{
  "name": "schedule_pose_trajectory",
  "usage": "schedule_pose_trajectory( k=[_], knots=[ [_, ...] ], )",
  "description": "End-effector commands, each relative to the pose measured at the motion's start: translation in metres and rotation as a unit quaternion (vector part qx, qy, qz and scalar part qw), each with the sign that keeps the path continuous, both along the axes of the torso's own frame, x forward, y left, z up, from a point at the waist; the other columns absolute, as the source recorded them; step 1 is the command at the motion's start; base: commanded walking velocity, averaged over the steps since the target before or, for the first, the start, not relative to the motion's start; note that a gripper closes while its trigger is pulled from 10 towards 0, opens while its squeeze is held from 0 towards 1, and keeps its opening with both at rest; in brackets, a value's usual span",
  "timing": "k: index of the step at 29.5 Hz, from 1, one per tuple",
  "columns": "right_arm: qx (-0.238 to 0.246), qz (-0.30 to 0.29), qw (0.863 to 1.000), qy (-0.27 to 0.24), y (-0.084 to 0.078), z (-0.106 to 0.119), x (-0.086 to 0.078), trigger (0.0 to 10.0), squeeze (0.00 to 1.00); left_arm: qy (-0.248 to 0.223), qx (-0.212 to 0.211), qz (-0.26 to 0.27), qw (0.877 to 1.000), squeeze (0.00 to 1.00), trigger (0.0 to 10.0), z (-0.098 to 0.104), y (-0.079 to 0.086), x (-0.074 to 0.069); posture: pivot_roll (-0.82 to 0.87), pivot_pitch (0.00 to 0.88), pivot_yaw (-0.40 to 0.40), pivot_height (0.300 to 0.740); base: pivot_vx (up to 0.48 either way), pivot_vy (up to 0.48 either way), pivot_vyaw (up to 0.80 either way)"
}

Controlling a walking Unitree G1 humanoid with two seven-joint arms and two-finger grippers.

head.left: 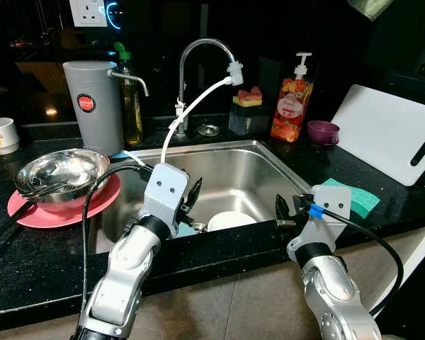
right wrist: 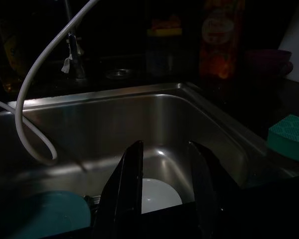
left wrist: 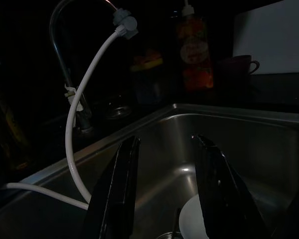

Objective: Kitchen organization

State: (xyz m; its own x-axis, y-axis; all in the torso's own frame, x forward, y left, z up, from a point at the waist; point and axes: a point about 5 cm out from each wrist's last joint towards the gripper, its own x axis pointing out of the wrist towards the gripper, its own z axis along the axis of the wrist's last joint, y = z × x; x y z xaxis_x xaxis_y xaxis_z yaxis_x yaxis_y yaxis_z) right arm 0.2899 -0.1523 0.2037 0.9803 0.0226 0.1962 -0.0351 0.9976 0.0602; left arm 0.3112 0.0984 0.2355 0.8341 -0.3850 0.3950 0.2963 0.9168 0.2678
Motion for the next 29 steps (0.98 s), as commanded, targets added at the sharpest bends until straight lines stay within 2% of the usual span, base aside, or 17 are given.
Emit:
schedule_pose_trajectory(
  k=[1,29],
  knots=[
    [-0.002,-0.005,1.0,0.001,-0.002,0.0,-0.001,10.0,0.0,0.006,0.005,-0.001,1.0,0.0,10.0,-0.003,-0.002,0.001,0.03,0.043,-0.057,0.74,0.0,0.0,0.0],
    [0.009,-0.006,1.0,-0.014,0.0,0.009,0.0,10.0,0.0,0.003,0.0,0.002,1.0,0.0,10.0,0.001,-0.002,0.003,0.04,0.041,-0.053,0.74,0.0,0.0,0.0]
  ],
)
